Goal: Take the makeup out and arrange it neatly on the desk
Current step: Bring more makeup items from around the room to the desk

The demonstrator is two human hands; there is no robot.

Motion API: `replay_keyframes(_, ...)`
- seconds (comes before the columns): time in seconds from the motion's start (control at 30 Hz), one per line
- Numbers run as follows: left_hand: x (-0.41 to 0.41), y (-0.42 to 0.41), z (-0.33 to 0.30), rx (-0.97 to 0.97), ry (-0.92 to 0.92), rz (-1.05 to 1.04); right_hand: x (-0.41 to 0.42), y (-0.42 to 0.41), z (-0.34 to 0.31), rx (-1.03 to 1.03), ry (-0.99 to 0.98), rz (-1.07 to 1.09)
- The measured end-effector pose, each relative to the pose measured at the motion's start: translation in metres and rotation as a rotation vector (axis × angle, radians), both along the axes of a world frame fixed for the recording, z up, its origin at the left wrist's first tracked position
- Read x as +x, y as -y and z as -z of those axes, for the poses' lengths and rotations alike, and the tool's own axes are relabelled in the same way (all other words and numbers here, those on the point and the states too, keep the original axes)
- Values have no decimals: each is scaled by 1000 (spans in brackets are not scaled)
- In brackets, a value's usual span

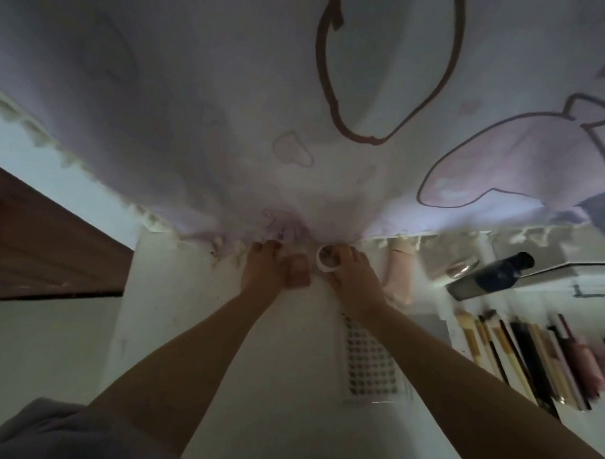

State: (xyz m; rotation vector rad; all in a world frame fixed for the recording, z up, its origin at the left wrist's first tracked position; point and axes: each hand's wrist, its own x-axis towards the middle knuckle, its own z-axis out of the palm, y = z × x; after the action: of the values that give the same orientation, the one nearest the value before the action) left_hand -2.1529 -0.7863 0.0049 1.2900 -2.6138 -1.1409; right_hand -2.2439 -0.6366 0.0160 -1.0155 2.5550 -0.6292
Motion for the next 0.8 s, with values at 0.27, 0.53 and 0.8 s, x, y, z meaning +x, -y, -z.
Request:
replay_keyframes(0.27,78,-15,27,-410,111,376,-20,-34,-4,169,-118,80)
replay_keyframes(0.53,84,-21,38,-498,144,432,-17,-27,-3,321,-169,-2)
replay_keyframes(0.8,75,-8,17,-485,265,524,-4,-41,-36,316,-188,31)
